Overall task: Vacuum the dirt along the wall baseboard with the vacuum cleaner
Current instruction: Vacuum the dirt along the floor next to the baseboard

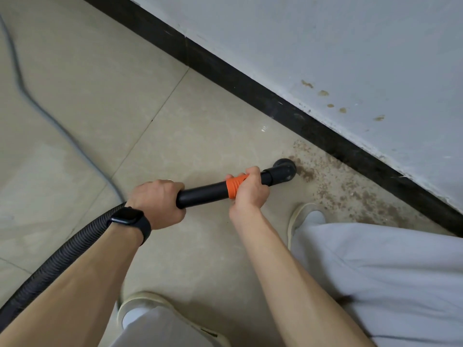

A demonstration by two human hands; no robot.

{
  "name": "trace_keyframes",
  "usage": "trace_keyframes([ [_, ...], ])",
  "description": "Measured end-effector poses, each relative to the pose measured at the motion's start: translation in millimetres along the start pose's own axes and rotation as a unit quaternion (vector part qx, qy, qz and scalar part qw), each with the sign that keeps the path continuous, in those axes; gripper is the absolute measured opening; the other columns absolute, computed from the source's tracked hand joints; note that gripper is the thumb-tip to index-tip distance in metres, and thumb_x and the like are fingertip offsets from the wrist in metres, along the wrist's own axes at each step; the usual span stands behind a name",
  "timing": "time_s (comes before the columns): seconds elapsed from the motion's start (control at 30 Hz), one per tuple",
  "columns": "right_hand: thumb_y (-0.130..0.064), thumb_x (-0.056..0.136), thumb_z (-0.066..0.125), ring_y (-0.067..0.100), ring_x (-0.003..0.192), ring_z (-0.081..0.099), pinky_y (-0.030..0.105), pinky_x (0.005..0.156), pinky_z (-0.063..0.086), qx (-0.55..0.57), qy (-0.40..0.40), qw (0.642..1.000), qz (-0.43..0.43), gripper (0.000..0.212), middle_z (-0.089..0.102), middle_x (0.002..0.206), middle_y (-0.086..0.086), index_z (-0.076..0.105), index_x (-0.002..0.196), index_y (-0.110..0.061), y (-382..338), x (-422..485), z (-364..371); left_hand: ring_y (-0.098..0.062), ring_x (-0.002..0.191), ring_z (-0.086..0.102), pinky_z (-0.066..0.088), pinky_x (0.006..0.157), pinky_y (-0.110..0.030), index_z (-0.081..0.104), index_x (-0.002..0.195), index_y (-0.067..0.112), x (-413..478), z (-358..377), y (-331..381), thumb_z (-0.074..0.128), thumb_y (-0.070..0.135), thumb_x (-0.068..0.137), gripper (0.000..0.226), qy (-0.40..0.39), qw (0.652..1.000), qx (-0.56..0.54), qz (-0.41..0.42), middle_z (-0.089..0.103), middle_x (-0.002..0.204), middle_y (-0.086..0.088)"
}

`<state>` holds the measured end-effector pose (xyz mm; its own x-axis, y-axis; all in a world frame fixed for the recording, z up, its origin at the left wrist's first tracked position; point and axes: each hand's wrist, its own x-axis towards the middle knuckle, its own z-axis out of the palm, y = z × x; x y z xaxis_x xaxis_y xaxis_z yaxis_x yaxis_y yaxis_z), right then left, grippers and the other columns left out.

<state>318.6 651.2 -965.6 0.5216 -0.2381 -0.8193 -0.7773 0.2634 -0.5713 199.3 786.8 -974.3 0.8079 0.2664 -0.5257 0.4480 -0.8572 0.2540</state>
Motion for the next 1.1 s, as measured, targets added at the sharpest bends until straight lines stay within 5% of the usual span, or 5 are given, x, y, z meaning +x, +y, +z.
trace_keyframes([
  [0.53, -0.008, 0.087, 0.063, 0.019, 0.043, 0.06, 0.034, 0.059, 0.058, -0.009, -0.019, 1.0, -0.012, 0.008, 0.057, 0.076, 0.006, 0.057, 0.083, -0.006, -38.6, 23.1, 11.5, -0.022, 0.064, 0.045, 0.03, 0.058, -0.029, 0.044, 0.08, 0.031, 21.0, -2.4, 32.7, 0.056, 0.036, 0.076, 0.014, 0.057, 0.998, 0.002, -0.029, 0.041, 0.068, 0.01],
  [1.1, -0.007, 0.084, 0.061, 0.023, 0.041, 0.057, 0.033, 0.052, 0.054, 0.049, -0.047, 0.998, 0.003, 0.008, 0.054, 0.07, 0.007, 0.054, 0.083, -0.005, -56.9, 42.1, 14.9, -0.02, 0.066, 0.039, 0.03, 0.066, -0.03, 0.042, 0.082, 0.025, 42.9, -6.9, 47.9, 0.057, 0.033, 0.077, 0.018, 0.115, 0.993, 0.032, -0.002, 0.04, 0.073, 0.007],
])
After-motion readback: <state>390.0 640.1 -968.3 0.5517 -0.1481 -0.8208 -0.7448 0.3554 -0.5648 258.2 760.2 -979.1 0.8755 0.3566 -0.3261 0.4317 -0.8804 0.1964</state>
